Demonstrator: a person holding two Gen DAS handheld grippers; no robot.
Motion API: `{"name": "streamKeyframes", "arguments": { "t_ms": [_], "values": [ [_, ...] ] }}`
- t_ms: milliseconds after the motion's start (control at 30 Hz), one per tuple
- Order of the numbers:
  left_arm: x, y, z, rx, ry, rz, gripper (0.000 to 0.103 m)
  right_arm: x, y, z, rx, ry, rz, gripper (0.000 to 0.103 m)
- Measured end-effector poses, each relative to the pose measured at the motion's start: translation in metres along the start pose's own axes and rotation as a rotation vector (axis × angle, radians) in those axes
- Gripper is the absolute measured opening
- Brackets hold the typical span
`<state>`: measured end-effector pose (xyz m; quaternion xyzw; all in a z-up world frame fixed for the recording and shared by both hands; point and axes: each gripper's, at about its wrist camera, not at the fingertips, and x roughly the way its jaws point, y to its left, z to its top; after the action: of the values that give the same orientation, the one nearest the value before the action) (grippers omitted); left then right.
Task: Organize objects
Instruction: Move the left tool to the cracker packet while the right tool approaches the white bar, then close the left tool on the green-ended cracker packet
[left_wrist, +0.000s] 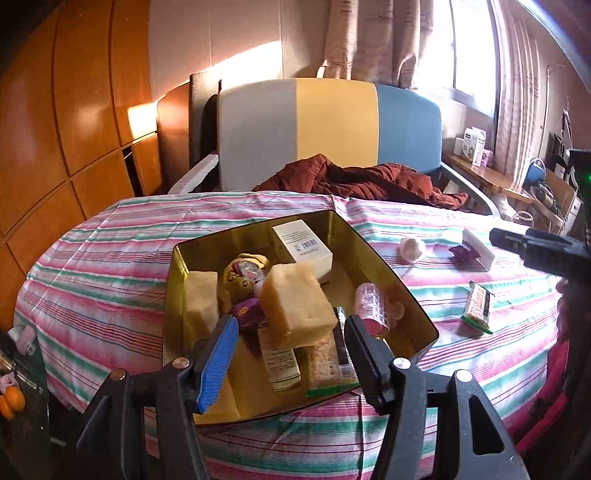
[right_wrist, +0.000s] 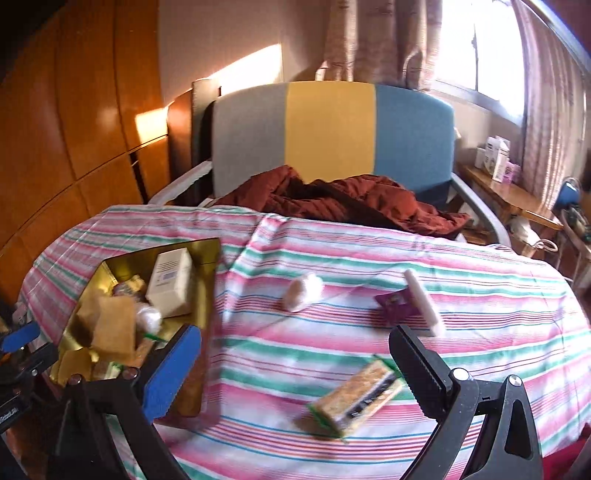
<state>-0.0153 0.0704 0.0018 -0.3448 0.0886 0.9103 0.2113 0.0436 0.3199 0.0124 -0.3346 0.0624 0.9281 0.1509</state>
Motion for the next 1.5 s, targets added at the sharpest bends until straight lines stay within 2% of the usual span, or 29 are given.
{"name": "streamKeyframes", "arguments": {
  "t_ms": [200,333,467,567,633,667,1067,1300,1500],
  "values": [
    [0.002,-0.018,0.006,0.050,0.003,-0.029,0.061,0.003,-0.056,0.009,0.014,-0.022,-0.123,0.102],
    [0.006,-0.035,0.009,0.089,0.010,-0.059,0.061,0.012,-0.110,0.006,0.101,-0.029,-0.211,0.102],
    [0.013,-0.056,0.012,0.136,0.032,-0.113,0.061,0.020,-0.165,-0.016,0.270,-0.015,-0.260,0.102],
    [0.019,-0.075,0.015,0.170,0.045,-0.157,0.061,0.028,-0.199,-0.028,0.427,0.055,-0.283,0.102],
    [0.023,-0.090,0.016,0.193,0.055,-0.191,0.069,0.029,-0.212,-0.031,0.502,0.052,-0.255,0.103],
    [0.026,-0.099,0.017,0.212,0.059,-0.218,0.074,0.030,-0.216,-0.032,0.523,0.062,-0.249,0.103],
    [0.077,-0.202,0.010,0.386,0.205,-0.374,0.074,0.037,-0.221,-0.040,0.571,0.128,-0.241,0.103],
    [0.105,-0.235,0.011,0.403,0.264,-0.404,0.074,0.038,-0.222,-0.039,0.582,0.134,-0.216,0.103],
    [0.130,-0.258,0.015,0.426,0.284,-0.405,0.074,0.038,-0.225,-0.038,0.598,0.132,-0.198,0.103]
  ]
}}
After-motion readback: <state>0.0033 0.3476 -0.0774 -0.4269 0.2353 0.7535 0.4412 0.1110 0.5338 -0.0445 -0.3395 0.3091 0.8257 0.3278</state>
